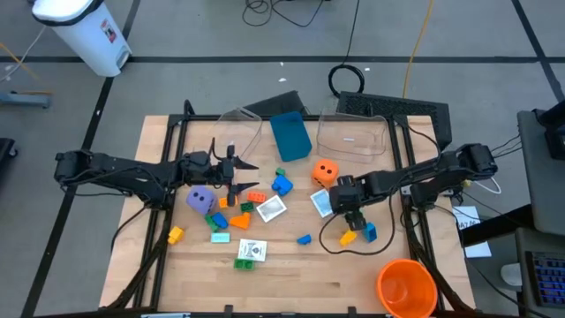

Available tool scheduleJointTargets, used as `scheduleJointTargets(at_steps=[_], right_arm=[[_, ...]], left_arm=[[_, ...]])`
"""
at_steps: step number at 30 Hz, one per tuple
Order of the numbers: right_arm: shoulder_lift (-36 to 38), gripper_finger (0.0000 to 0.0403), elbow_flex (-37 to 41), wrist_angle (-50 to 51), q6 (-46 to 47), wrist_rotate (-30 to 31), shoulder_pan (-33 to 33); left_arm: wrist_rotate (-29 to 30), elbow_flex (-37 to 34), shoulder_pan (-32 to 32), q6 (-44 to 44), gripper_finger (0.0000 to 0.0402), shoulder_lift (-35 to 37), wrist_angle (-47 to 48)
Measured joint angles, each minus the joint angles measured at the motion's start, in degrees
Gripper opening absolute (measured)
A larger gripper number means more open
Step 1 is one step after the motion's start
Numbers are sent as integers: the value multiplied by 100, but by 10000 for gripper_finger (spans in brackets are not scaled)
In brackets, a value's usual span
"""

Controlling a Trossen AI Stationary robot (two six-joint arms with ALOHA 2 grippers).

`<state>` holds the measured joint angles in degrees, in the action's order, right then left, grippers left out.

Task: Pick & Place Toys
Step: Put the green game piece into the left transparent bin

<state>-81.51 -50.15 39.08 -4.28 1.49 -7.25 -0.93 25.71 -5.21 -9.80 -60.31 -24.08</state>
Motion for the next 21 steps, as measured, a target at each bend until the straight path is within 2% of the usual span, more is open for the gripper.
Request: scheduleJointTargets(at_steps=[11, 16, 21], right_arm=[[-374, 258, 2, 280, -284, 37, 2], [-372, 258, 2, 315, -393, 445, 2], [-372, 254, 2, 302, -544, 471, 4]], left_arm=[[0, 0, -2, 0, 230, 0, 37], [2, -2, -2, 0, 230, 0, 35], [0, -2, -2, 94, 230, 0, 35]])
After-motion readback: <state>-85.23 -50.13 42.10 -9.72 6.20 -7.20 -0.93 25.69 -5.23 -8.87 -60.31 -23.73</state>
